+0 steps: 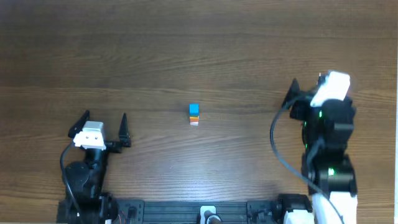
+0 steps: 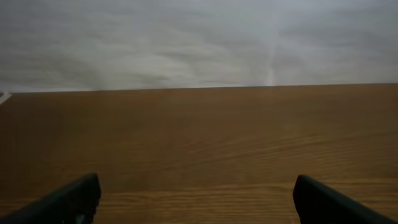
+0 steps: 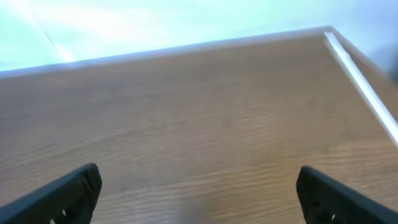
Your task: Stack Cubes
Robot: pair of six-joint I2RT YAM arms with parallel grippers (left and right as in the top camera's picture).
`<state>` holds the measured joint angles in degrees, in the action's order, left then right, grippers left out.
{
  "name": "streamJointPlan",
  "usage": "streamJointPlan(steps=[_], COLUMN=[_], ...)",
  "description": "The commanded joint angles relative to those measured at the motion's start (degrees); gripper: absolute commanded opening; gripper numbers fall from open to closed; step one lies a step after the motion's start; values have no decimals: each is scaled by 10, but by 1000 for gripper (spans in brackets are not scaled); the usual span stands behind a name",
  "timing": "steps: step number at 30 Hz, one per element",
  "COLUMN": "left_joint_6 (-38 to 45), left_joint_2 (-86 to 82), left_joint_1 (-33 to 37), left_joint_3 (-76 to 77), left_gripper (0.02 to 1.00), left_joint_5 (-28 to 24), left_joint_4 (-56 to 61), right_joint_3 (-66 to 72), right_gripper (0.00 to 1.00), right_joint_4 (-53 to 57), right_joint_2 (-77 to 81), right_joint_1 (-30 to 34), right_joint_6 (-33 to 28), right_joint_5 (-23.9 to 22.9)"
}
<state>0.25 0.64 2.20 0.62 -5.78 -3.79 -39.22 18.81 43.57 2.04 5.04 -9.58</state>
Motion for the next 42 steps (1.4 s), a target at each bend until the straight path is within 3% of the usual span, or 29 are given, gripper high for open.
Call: streamJointPlan(steps=[1,7,19,42], left_joint_6=[9,9,9,8], left_joint_2=[-3,-3,-3,-3], left_joint_1=[3,3,3,3], left_joint_3=[-3,-3,-3,-3], left_gripper=[1000,1000,1000,998], left_joint_5=[-4,-4,-4,-4], left_joint_4=[0,0,0,0], right_joint_3=[115,215,311,389], right_gripper=[991,993,991,993], right_joint_4=[-57,-101,-110,-152], right_joint_2=[-139,-261,-433,-433], right_joint_1=[-29,-63,-65,-41], right_joint_6=[-21,-21,-19,-21], right_joint_5=[45,53,53,53])
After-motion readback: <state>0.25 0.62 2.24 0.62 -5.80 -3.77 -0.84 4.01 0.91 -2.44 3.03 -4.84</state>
